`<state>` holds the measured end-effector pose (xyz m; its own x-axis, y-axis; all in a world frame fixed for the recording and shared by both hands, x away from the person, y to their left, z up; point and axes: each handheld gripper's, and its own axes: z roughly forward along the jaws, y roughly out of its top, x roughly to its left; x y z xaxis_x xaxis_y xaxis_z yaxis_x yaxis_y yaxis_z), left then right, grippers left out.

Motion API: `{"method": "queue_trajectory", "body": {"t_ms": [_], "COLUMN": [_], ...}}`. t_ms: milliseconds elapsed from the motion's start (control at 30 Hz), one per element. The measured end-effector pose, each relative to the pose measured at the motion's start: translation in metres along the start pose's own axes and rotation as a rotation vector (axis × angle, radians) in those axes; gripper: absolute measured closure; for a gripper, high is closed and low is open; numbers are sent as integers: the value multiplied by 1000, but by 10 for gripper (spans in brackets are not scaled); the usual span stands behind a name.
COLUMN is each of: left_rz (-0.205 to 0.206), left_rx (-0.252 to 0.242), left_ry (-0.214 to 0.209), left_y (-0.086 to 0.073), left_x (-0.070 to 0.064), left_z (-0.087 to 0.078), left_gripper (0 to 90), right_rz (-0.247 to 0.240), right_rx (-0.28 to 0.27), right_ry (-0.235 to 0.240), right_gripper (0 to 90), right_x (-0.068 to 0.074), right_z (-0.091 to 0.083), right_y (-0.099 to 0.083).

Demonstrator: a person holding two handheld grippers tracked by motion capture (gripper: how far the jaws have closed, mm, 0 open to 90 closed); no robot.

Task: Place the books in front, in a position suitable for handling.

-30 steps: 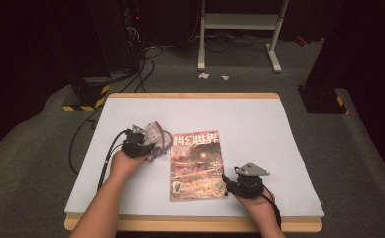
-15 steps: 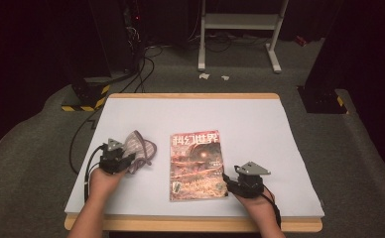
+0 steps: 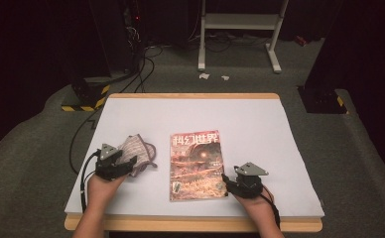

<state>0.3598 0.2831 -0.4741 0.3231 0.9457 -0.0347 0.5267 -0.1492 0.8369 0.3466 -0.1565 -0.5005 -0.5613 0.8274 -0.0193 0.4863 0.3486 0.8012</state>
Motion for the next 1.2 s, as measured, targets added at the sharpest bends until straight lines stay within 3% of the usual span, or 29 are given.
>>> {"method": "queue_trajectory", "body": {"t_ms": [133, 267, 367, 567, 700, 900, 1033, 1200], "left_rz": [40, 77, 114, 174, 167, 170, 143, 156], "left_rx": [-45, -64, -48, 37, 111, 162, 159, 146], "left_ry": [7, -41, -82, -200, -280, -311, -330, -314], "left_y": [7, 13, 13, -2, -13, -21, -23, -23], "left_x": [-10, -31, -50, -93, -110, -118, -116, -114], "left_z": [-14, -21, -16, 9, 26, 36, 36, 33], "left_gripper": [324, 339, 351, 391, 389, 387, 399, 393], "right_rz": [-14, -16, -18, -5, -12, -18, -34, -45], "right_rx": [-4, 7, 24, 54, 67, 76, 73, 74], "right_ry": [-1, 11, 20, 54, 75, 79, 84, 104], "right_gripper": [439, 445, 462, 497, 530, 534, 543, 544], "right_x": [4, 7, 9, 9, 14, 20, 25, 28], "right_z": [0, 2, 4, 9, 11, 12, 11, 10], "right_y": [1, 3, 3, 2, 3, 3, 2, 1]}}
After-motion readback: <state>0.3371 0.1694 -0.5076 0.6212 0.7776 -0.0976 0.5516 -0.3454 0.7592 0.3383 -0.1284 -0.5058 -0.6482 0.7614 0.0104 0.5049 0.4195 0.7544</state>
